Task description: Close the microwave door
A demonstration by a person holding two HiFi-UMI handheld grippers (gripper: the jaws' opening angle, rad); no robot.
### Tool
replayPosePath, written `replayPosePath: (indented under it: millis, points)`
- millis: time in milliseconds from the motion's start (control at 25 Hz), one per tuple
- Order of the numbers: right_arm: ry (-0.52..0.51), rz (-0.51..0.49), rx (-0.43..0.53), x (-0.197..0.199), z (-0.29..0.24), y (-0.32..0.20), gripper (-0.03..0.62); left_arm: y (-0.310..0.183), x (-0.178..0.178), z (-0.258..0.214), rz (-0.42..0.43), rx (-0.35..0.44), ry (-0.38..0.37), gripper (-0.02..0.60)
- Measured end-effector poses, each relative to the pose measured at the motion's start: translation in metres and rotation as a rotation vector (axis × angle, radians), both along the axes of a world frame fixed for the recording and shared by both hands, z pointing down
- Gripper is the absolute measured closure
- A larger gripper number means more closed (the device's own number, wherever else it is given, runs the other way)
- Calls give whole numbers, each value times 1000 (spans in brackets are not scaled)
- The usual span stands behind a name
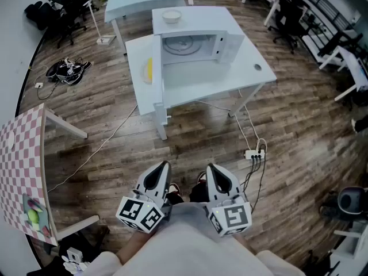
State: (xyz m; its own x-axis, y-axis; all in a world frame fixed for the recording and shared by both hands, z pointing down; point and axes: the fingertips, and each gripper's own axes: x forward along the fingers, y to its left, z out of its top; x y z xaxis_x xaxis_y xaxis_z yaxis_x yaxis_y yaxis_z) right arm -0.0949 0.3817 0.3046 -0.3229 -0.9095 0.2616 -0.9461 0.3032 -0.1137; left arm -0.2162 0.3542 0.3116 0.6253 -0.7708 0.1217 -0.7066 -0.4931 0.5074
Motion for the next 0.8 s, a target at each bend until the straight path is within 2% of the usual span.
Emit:
replayPosePath:
  millis: [280, 520, 800]
  points:
    - [3, -12, 8, -27, -1, 8, 572, 11, -29, -4, -18, 14, 15, 565]
    - [4, -28, 5, -38, -4, 13, 572, 19, -39, -7, -13, 22, 34, 565]
    - [-42, -86, 9, -49, -12, -4, 572, 9, -41, -10, -5, 13, 31, 565]
